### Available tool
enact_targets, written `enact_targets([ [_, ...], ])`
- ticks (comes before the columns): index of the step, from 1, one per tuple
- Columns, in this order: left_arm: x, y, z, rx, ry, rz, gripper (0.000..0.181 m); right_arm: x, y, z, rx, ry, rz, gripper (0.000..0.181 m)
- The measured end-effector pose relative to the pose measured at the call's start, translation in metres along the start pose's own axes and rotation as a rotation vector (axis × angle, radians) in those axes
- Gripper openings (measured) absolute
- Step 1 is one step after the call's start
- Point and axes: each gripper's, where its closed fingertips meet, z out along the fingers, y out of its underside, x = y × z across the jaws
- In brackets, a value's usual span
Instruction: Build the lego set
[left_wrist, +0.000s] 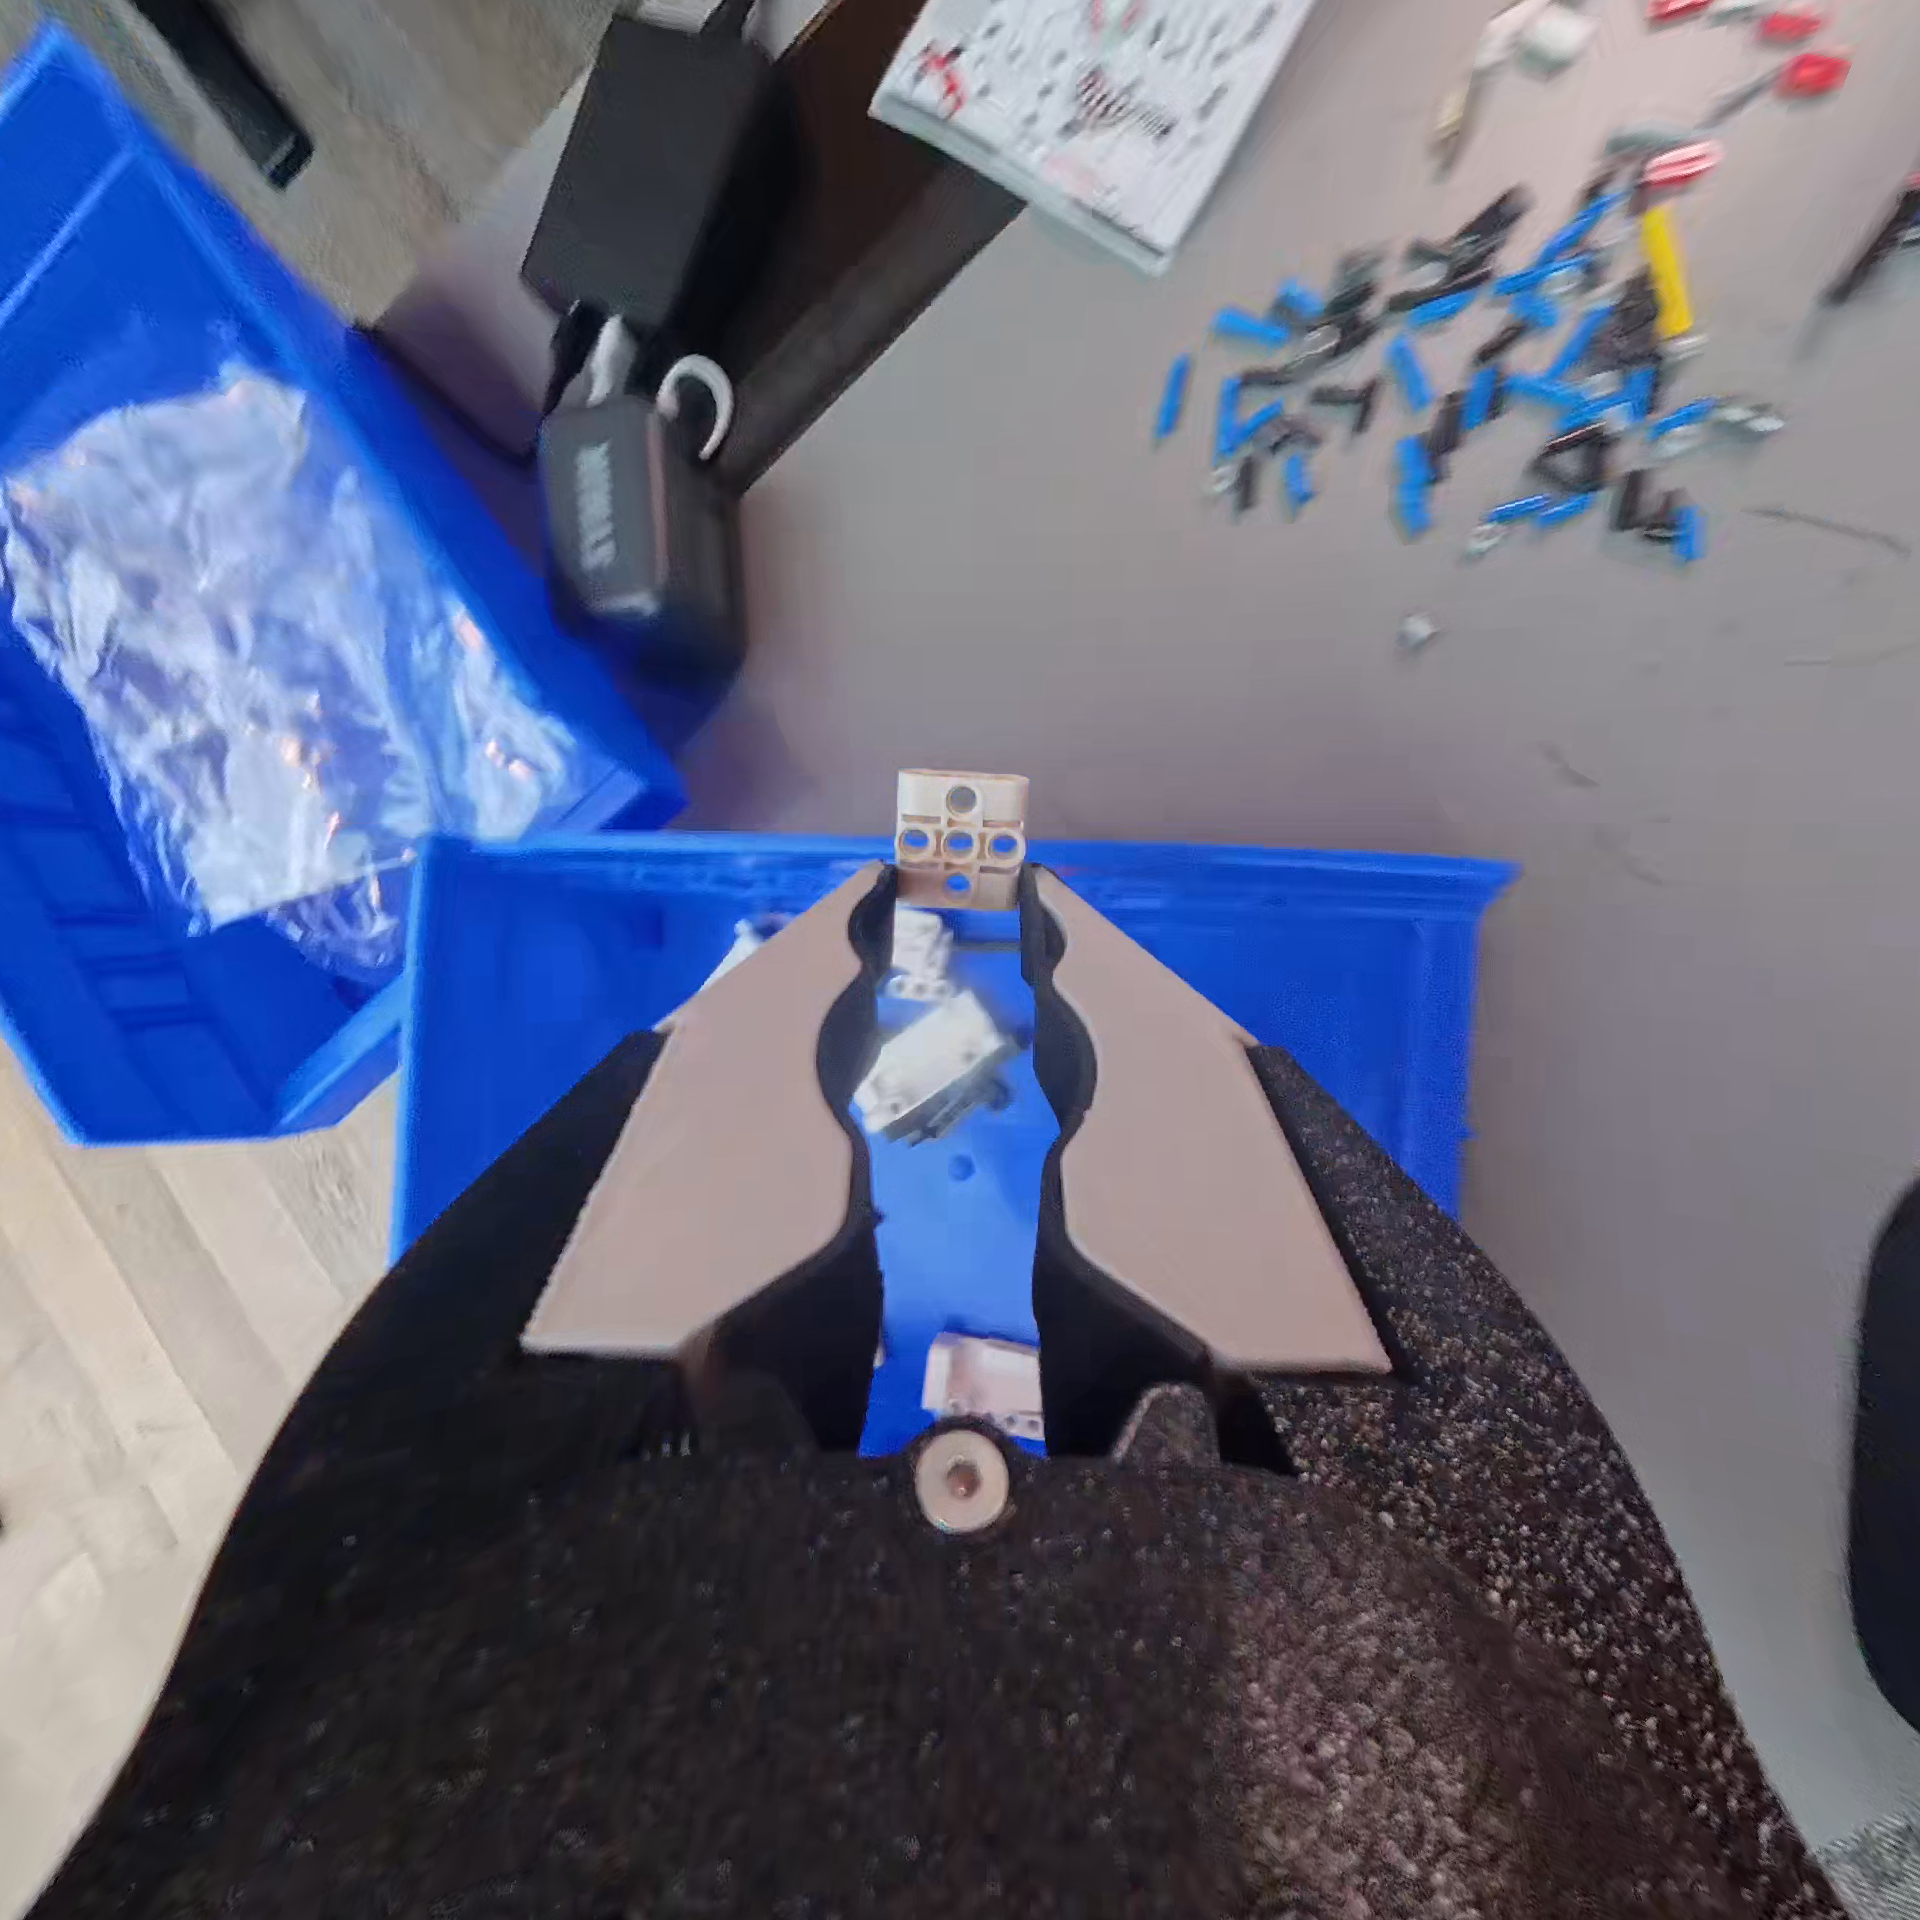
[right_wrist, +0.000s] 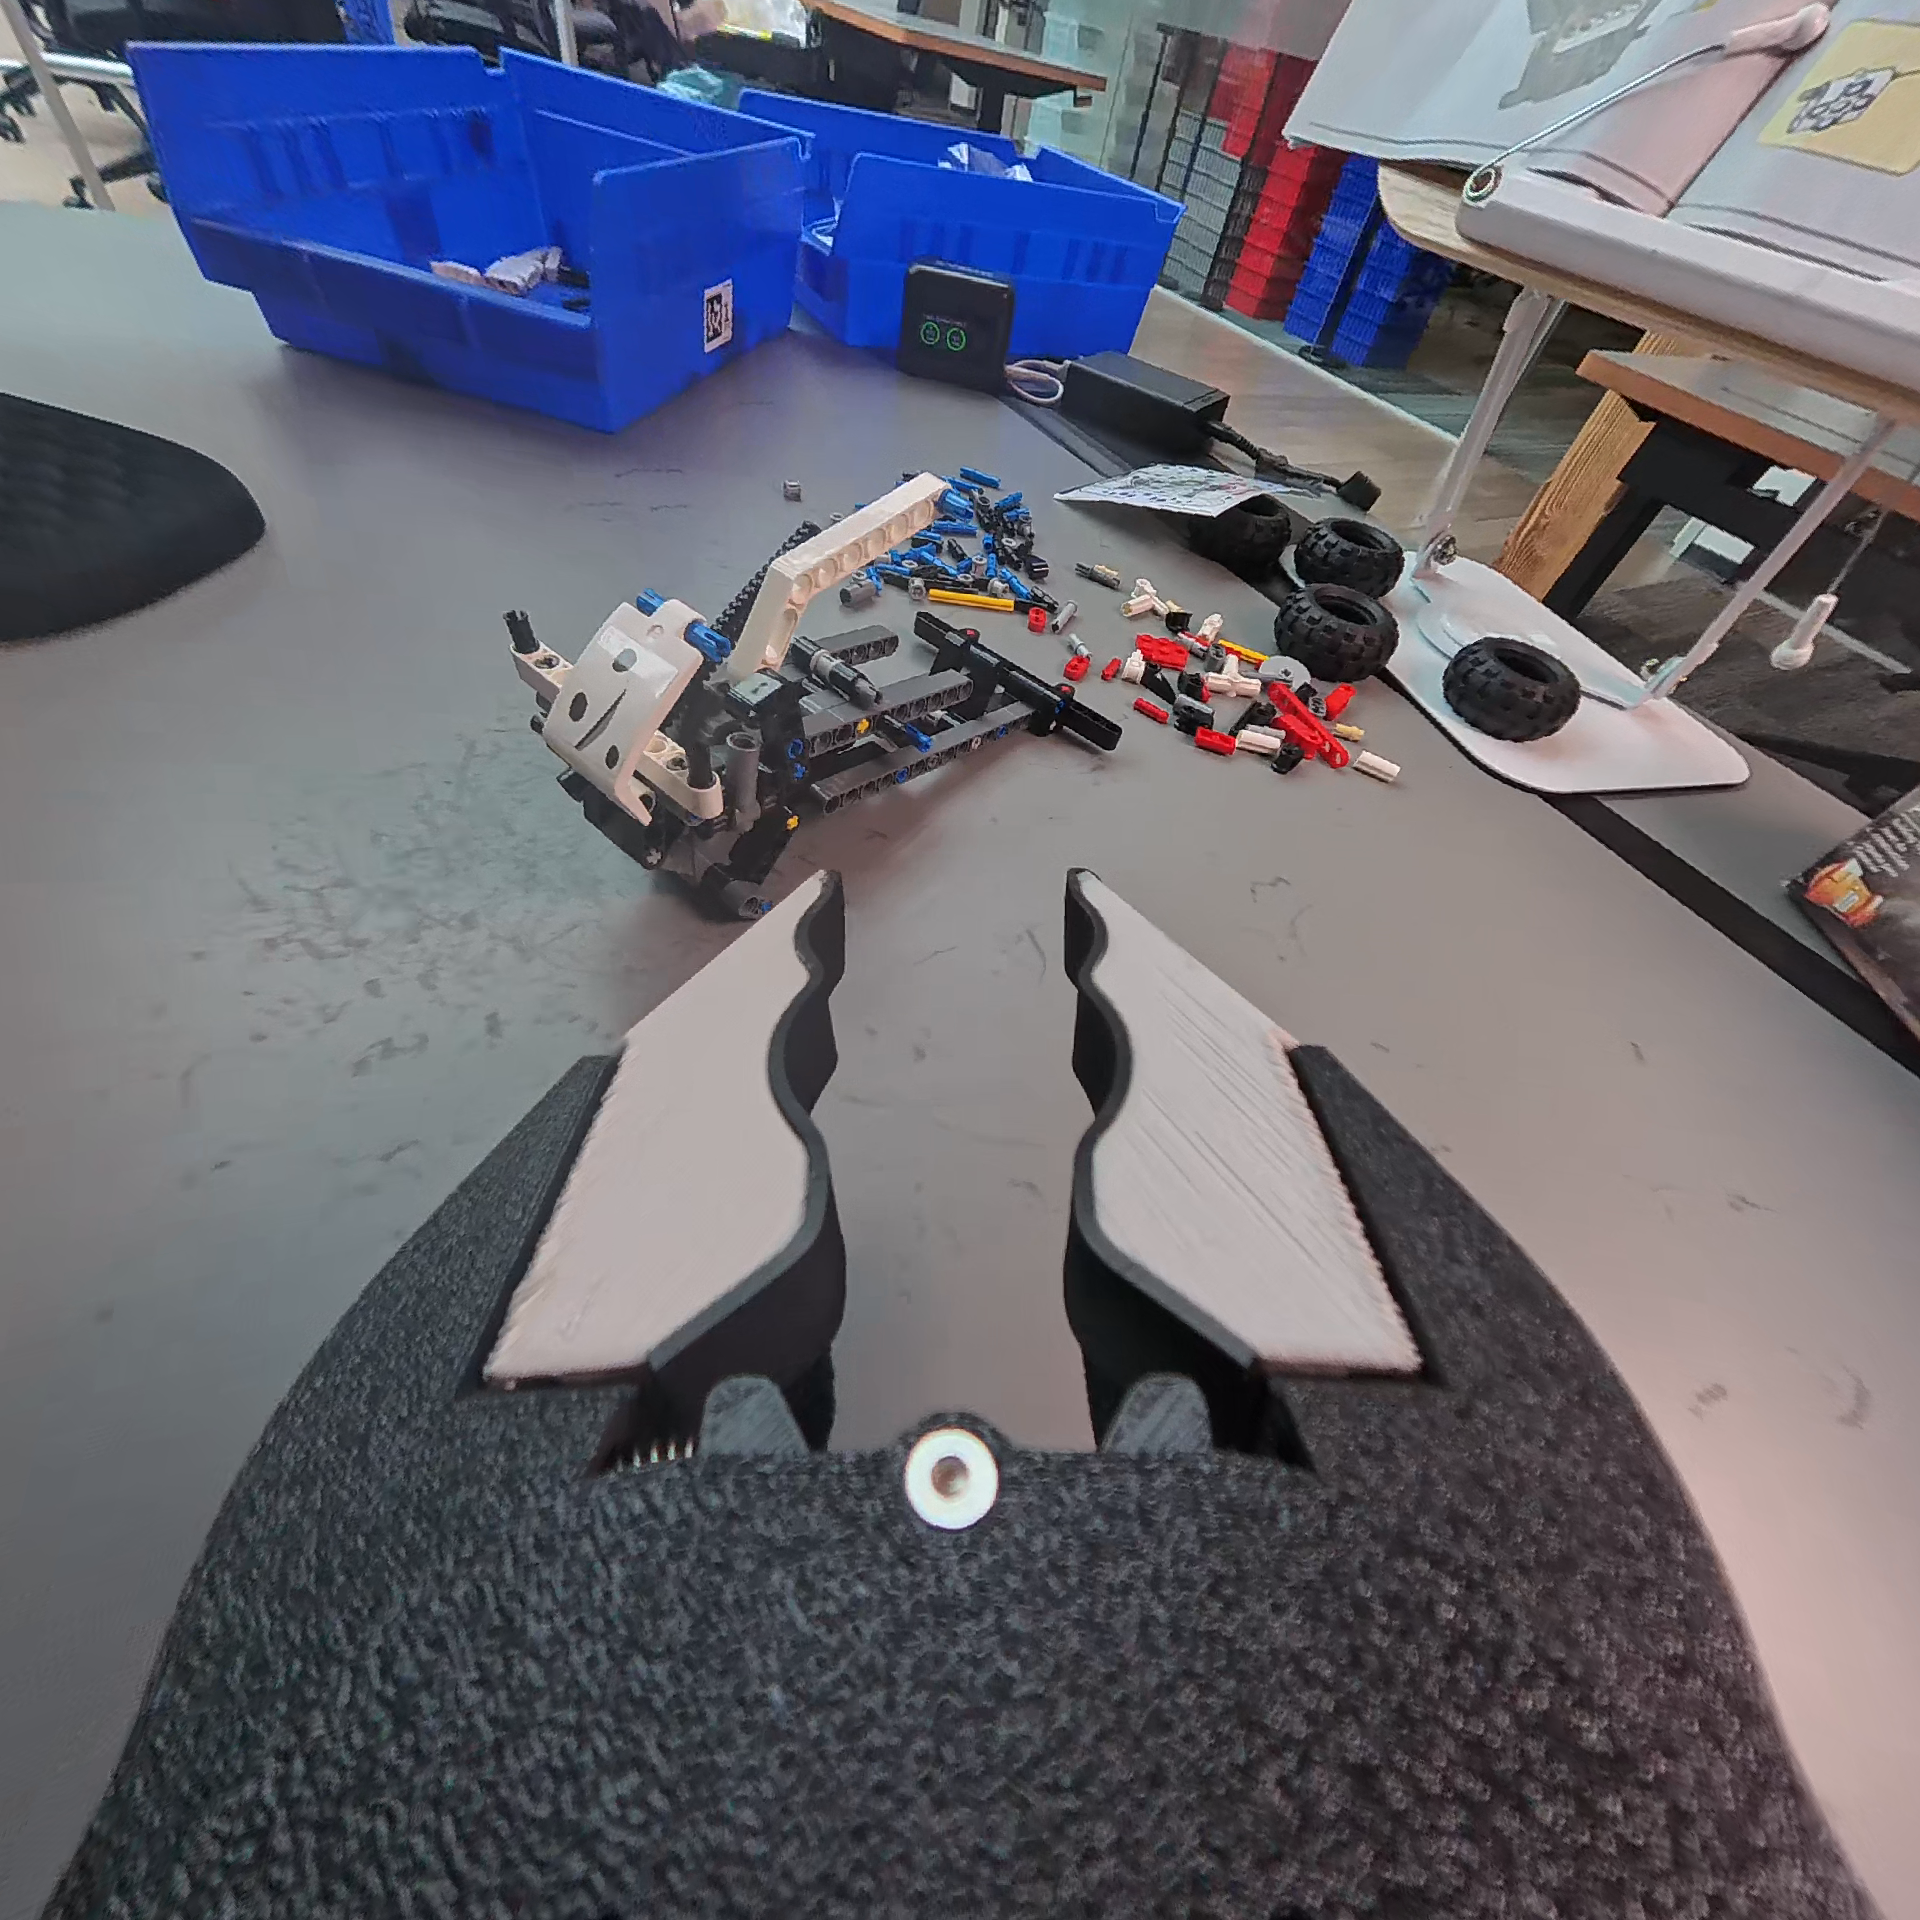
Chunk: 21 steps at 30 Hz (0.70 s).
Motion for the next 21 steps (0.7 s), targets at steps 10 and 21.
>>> enact_targets([
  [10, 0.324, -0.034, 0.043, 0.049, 0.541, 0.308, 0.024, -0.024, -0.022, -0.003, 0.048, -0.033, -0.075, 0.044],
  [21, 0.43, -0.029, 0.083, 0.013, 0.57, 0.217, 0.024, -0.07, -0.024, -0.001, 0.021, -0.168, -0.18, 0.038],
])
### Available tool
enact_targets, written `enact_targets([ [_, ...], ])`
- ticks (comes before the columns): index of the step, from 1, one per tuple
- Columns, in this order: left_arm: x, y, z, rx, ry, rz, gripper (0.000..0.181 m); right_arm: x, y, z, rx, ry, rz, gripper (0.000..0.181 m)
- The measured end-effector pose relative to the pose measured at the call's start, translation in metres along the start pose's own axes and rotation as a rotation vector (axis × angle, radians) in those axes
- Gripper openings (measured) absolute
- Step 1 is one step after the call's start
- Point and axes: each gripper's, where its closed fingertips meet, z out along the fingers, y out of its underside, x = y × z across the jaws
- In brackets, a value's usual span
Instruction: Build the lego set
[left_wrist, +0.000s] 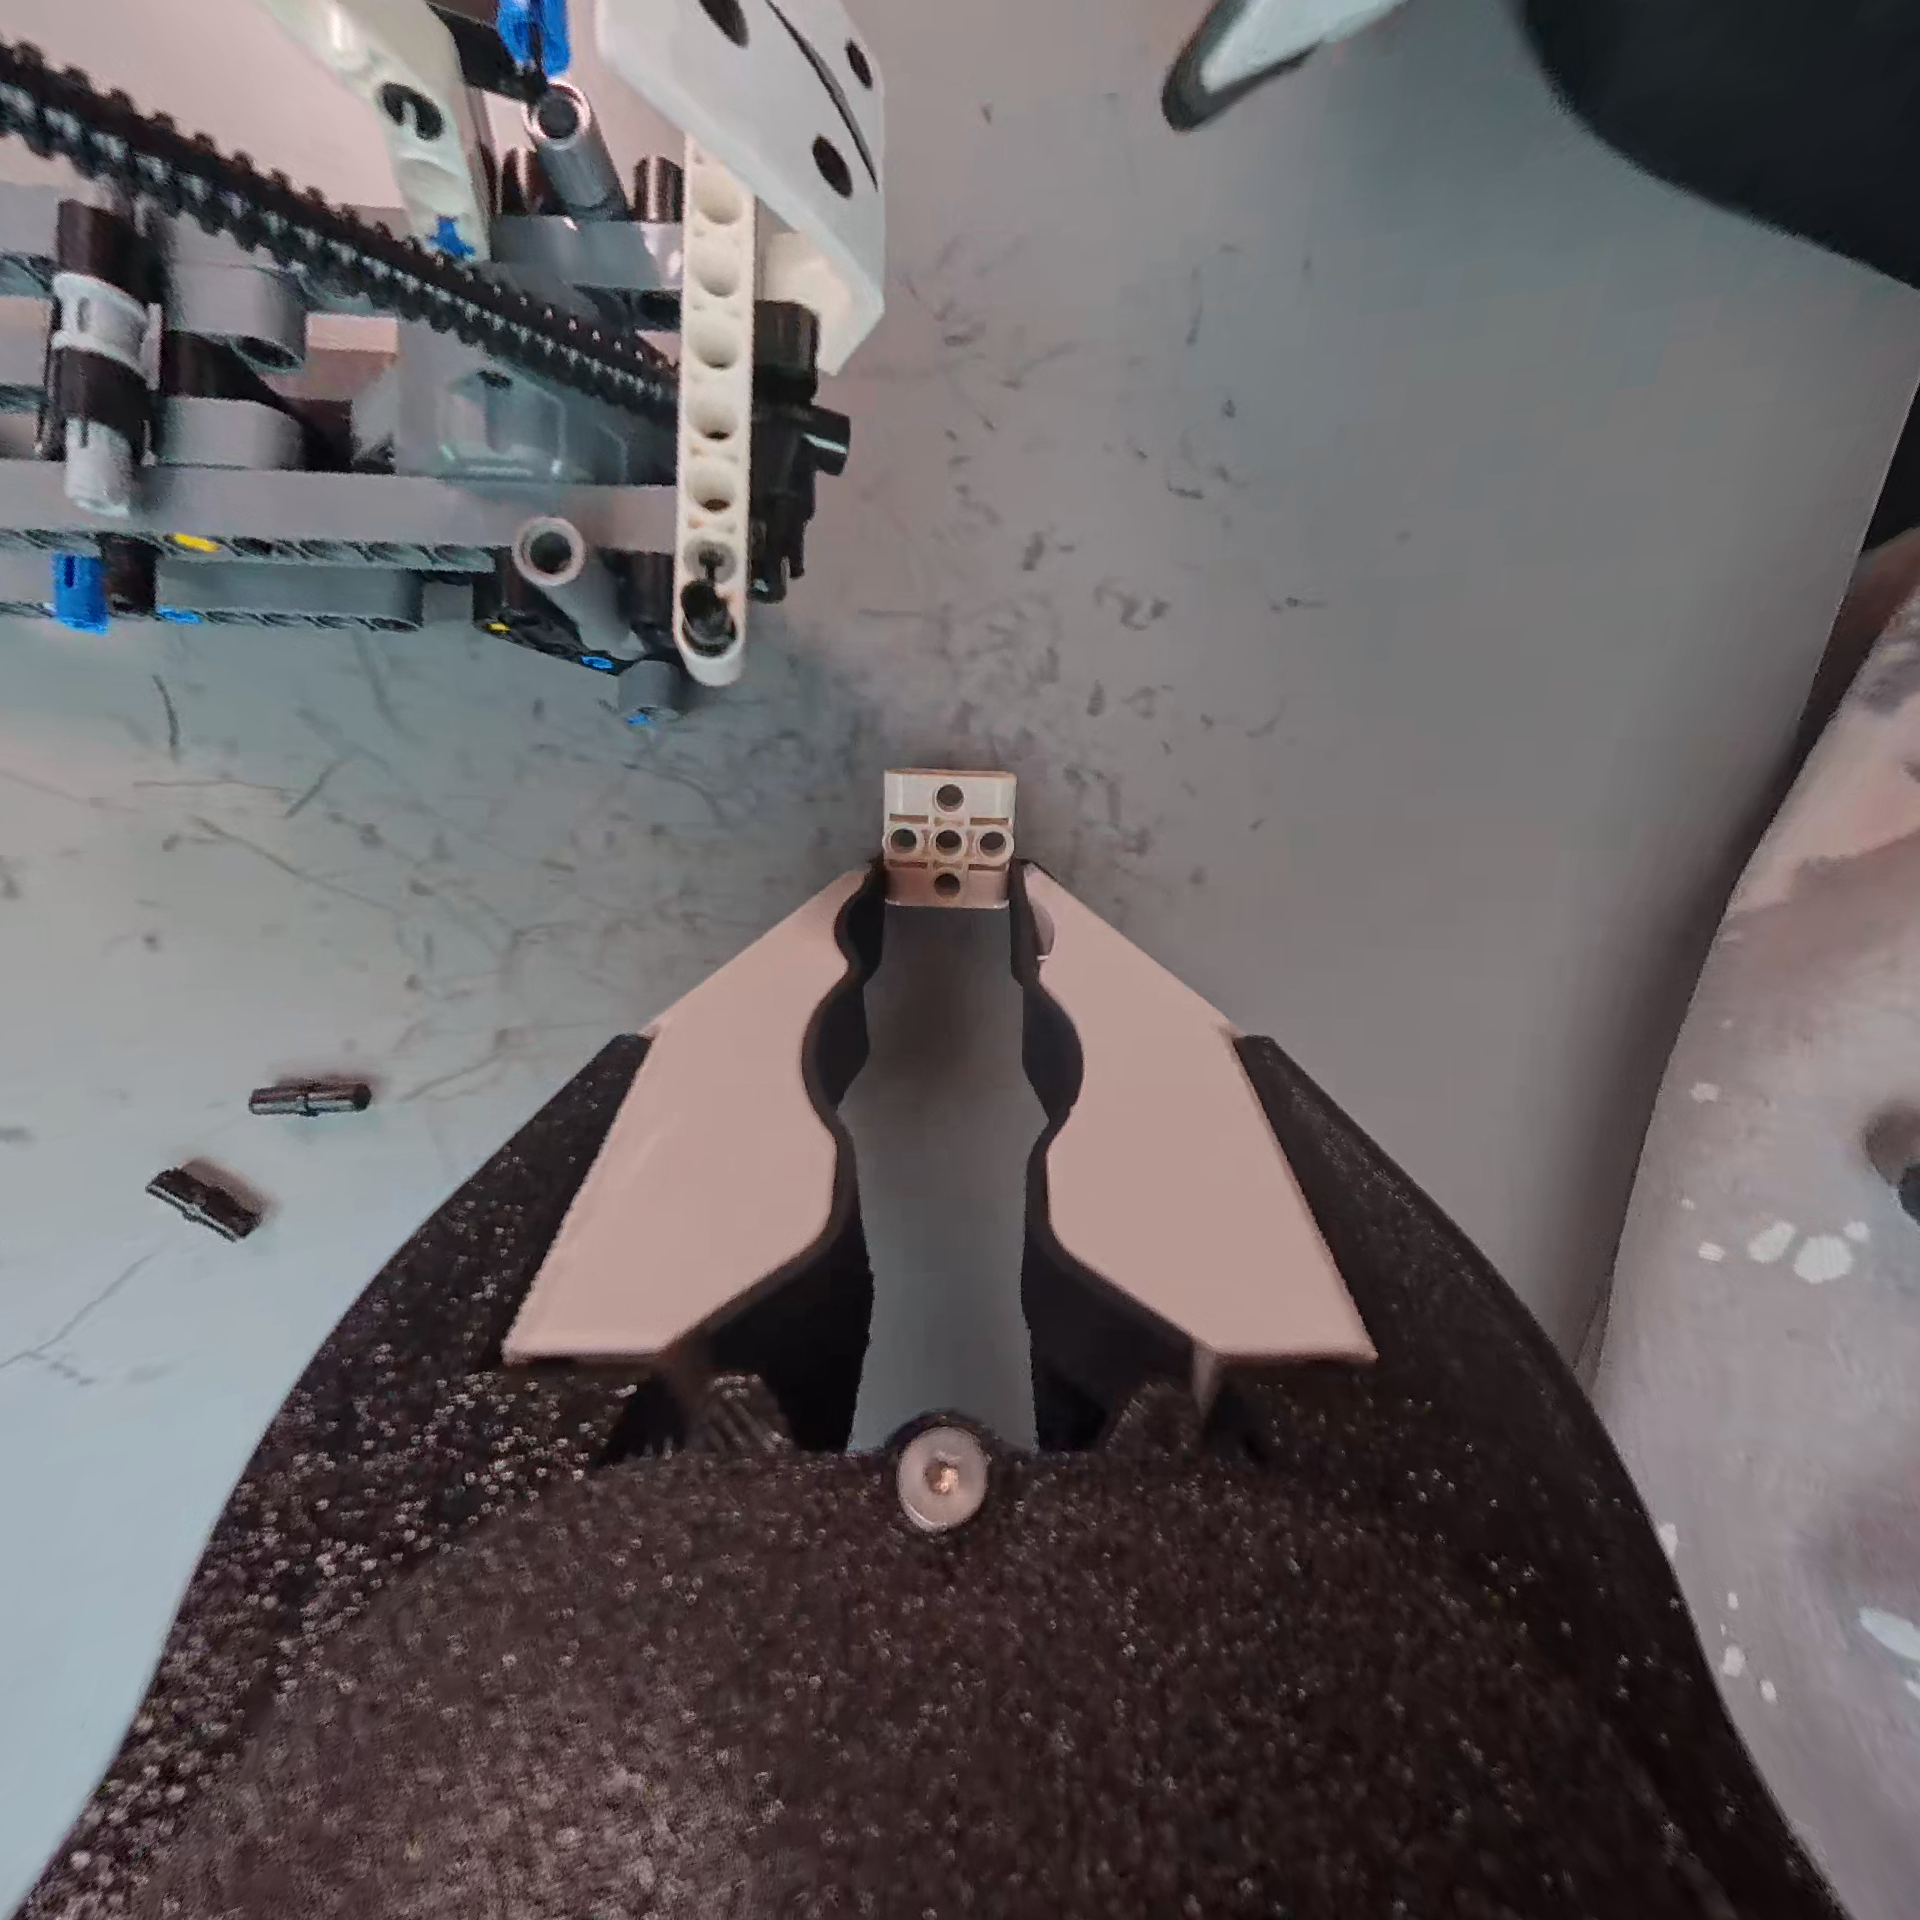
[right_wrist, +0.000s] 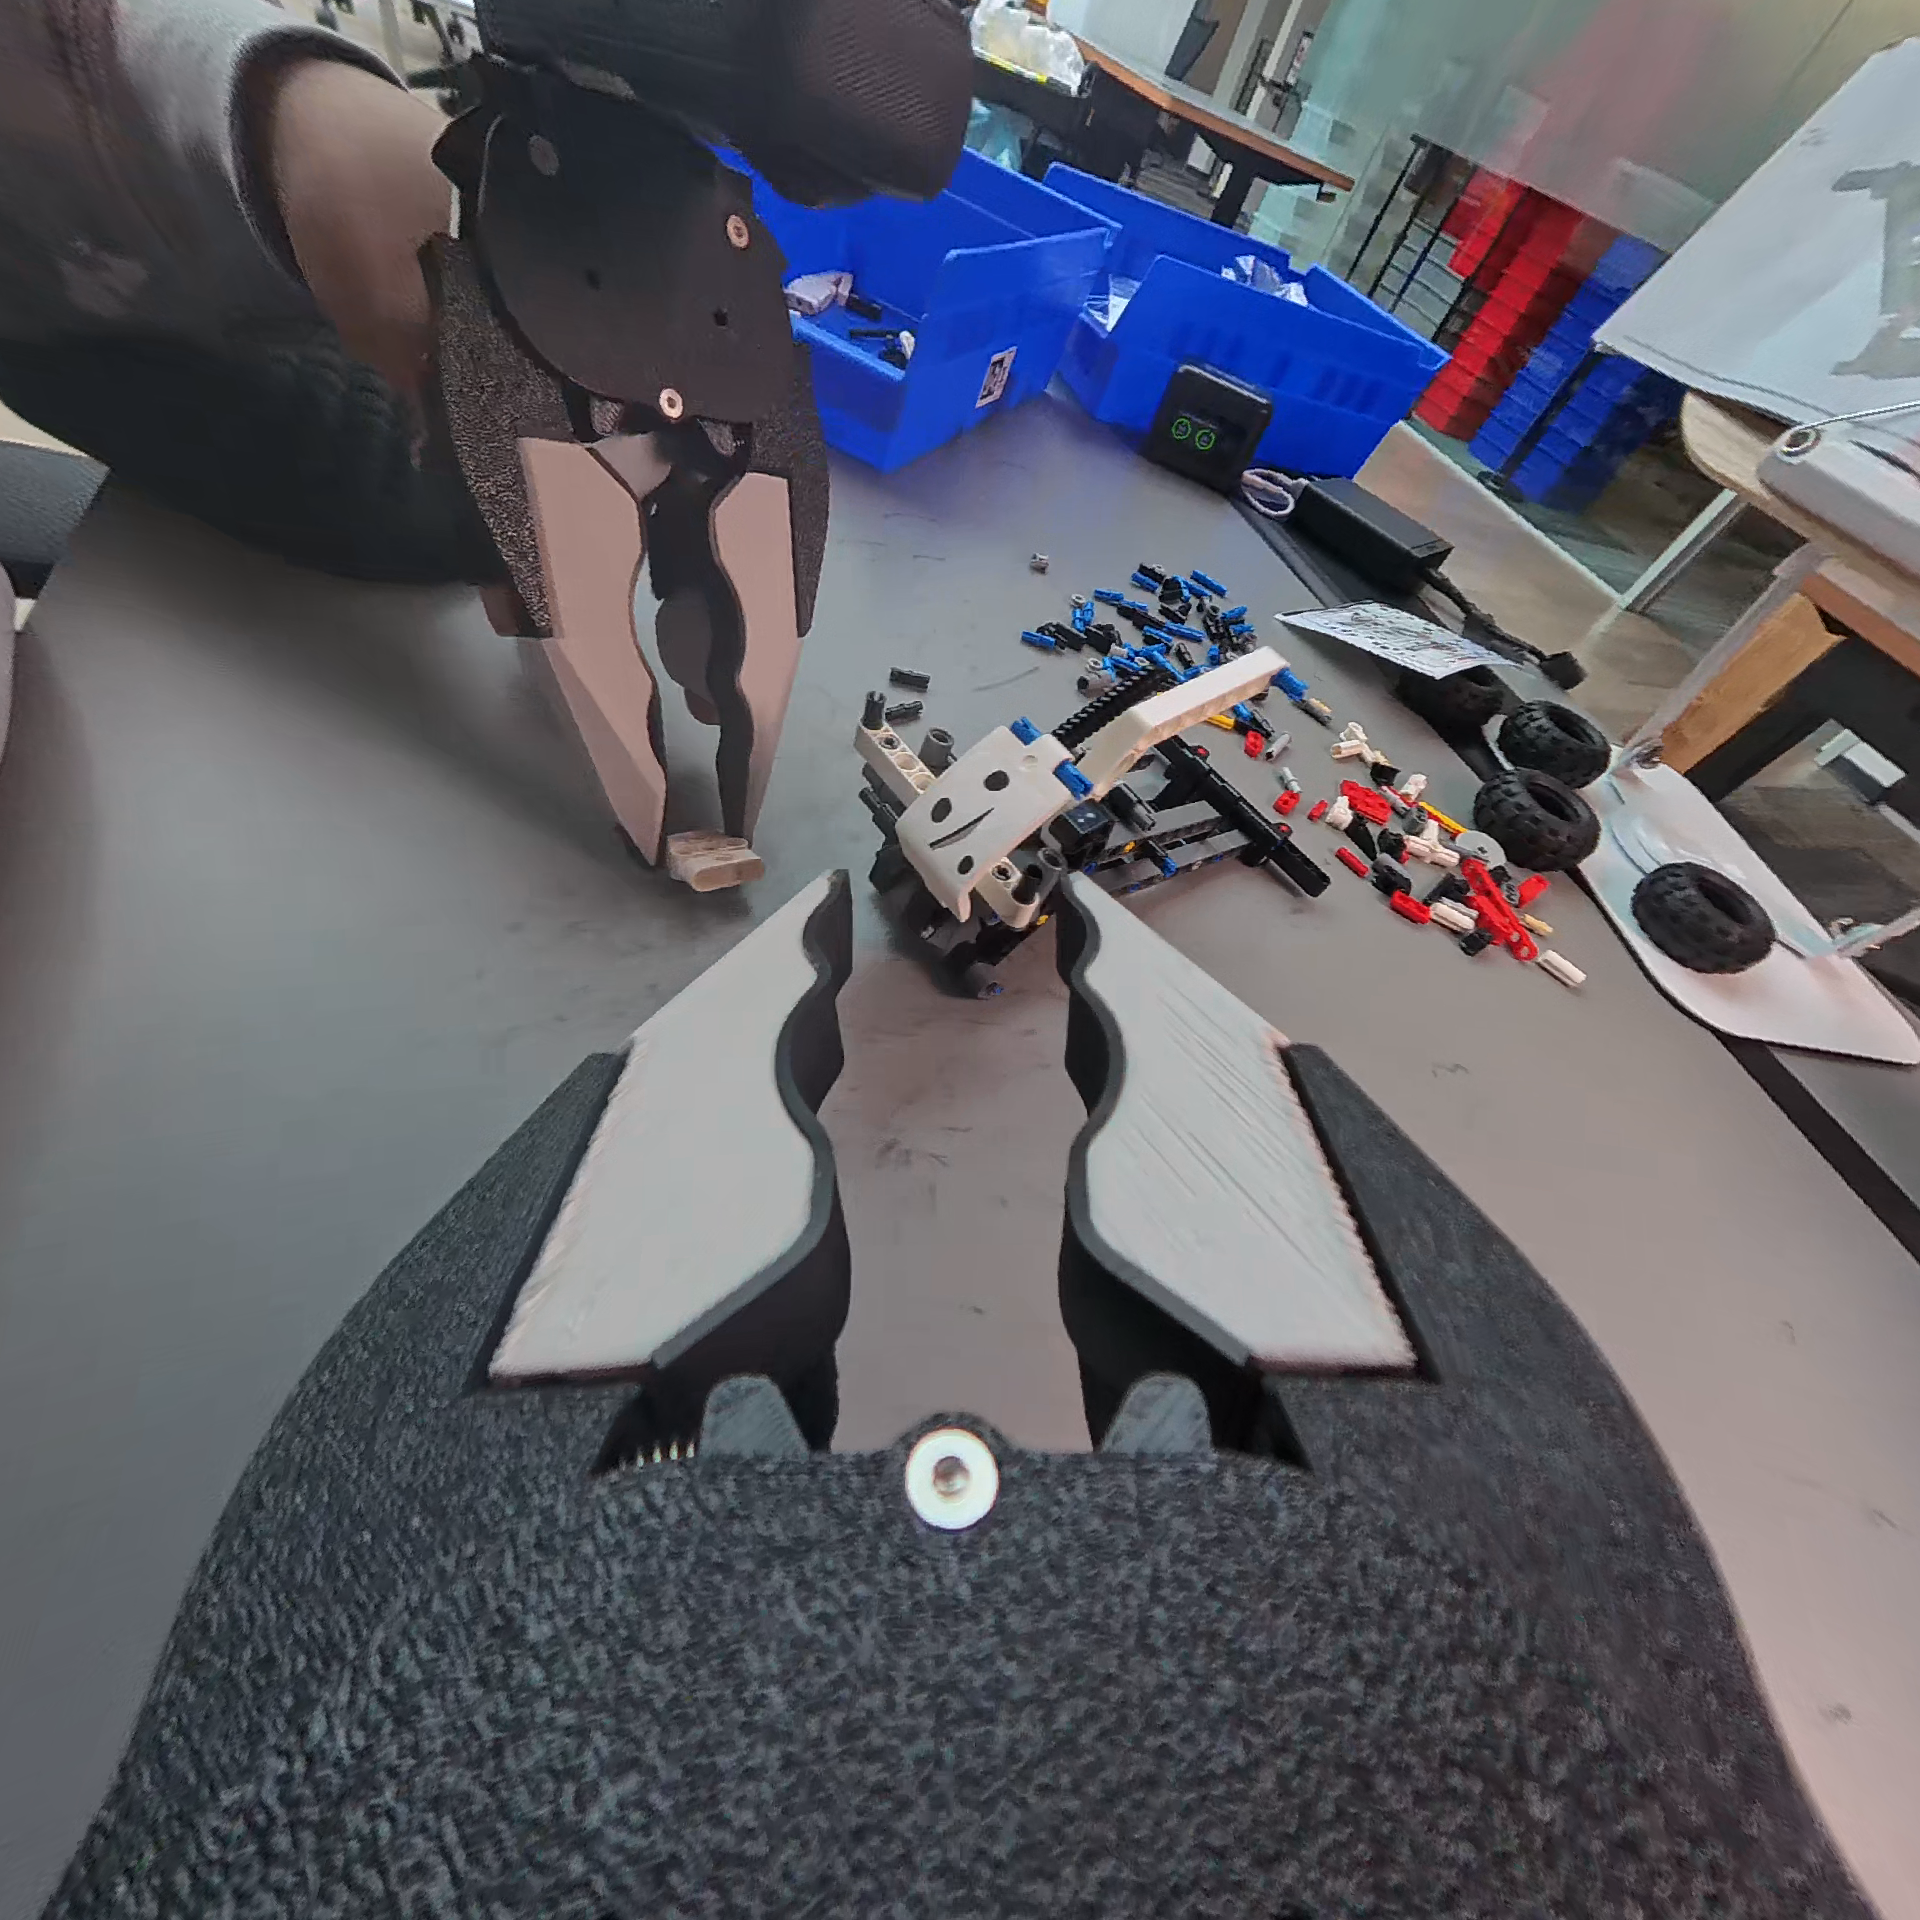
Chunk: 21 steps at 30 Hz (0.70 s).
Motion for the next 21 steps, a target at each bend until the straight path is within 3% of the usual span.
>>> enact_targets([
  [4, 0.004, 0.001, 0.0, 0.041, -0.04, -0.043, 0.027, -0.018, 0.008, 0.008, -0.045, -0.076, -0.009, 0.038],
  [10, 0.037, 0.007, -0.027, 0.115, 0.225, -0.078, 0.033, -0.043, 0.027, 0.02, -0.145, -0.186, -0.013, 0.039],
  [14, 0.016, 0.015, -0.046, 0.162, 0.185, -0.027, 0.032, -0.06, 0.031, 0.023, -0.198, -0.265, -0.003, 0.039],
  [21, 0.004, 0.017, -0.027, 0.09, 0.166, 0.112, 0.036, -0.087, 0.039, 0.036, -0.365, -0.33, 0.022, 0.051],
])
